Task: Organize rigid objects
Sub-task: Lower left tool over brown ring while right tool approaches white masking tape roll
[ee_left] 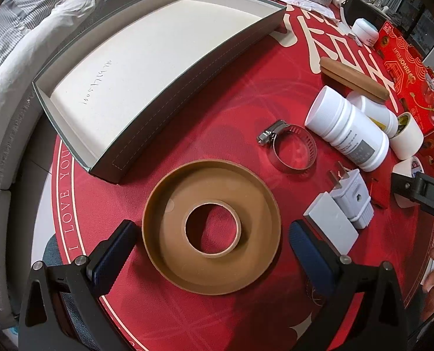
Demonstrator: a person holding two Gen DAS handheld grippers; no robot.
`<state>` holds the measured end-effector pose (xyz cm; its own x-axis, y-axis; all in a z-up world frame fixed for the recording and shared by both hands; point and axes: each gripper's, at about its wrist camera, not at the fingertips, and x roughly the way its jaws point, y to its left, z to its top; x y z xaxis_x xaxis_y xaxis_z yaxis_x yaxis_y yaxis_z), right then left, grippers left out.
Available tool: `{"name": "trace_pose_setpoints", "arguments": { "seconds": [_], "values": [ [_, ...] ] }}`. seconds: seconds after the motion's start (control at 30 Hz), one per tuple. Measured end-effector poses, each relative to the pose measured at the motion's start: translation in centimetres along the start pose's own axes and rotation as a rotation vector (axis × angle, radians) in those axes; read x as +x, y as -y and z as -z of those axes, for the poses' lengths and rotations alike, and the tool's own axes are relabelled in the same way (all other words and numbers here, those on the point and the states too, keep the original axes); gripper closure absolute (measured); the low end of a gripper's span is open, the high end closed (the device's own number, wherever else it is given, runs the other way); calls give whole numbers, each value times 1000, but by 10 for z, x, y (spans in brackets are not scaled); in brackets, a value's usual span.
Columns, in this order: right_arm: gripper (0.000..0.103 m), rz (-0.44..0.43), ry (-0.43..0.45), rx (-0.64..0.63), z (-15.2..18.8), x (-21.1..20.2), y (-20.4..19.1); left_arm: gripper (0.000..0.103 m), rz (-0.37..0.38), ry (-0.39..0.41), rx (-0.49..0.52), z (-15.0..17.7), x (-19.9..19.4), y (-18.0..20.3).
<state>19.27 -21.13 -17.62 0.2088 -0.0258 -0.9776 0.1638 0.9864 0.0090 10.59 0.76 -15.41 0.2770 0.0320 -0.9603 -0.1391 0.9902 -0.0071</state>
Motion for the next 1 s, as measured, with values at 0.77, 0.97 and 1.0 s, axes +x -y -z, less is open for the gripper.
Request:
{"name": "trace_pose_setpoints", "arguments": {
  "seconds": [0.77,0.97,1.0],
  "values": [
    [0,2,33,-34,10,-12,3,0,-1,-13,-1,-7,2,2],
    [0,-2,62,-50,15,-13,2,0,-1,-6,-2,-3,2,2],
    [0,-2,65,-51,16,-13,2,0,-2,-6,-2,-3,2,2]
  ]
}}
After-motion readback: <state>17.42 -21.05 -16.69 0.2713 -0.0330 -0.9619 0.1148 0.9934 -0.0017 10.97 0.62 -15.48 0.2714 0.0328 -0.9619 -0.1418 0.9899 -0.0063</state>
